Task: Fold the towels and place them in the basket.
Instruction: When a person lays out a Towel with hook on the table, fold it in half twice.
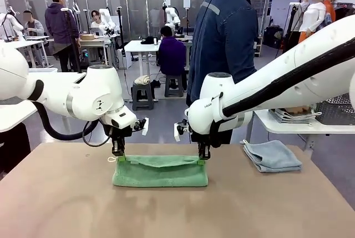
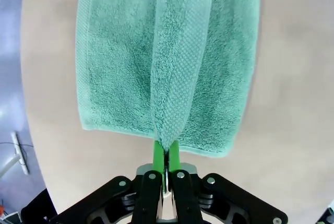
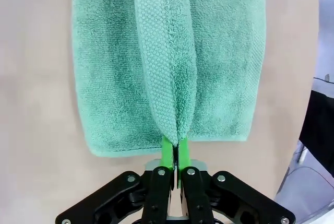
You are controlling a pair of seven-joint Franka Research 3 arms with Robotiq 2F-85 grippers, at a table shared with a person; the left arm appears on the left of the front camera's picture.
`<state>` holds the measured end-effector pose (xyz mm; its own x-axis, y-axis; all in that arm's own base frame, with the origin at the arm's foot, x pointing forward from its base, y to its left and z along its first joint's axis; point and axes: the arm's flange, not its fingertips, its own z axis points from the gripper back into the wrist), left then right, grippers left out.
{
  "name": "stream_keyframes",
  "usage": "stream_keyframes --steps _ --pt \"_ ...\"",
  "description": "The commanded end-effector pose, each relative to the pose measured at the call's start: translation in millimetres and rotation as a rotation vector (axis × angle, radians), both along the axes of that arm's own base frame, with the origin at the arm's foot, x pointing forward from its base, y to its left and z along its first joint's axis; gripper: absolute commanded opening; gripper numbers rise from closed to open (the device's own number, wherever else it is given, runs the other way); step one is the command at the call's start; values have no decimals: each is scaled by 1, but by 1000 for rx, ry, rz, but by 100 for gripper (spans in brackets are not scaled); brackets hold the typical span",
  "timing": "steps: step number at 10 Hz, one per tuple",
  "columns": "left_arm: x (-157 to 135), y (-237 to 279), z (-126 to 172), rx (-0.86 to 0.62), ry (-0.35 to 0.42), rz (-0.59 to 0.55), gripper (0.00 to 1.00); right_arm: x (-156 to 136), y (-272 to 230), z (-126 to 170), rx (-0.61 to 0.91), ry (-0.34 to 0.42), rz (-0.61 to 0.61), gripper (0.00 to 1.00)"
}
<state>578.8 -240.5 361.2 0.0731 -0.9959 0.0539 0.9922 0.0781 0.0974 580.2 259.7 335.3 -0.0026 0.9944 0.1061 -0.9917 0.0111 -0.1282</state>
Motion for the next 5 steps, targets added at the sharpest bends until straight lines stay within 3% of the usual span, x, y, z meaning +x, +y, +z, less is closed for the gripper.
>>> stream_keyframes --steps 1,5 --pt "10 3 -4 4 -13 16 4 9 -5 -1 -11 -26 -6 4" --pt "21 7 -13 -7 -26 -3 4 18 -9 -9 -3 -43 -5 4"
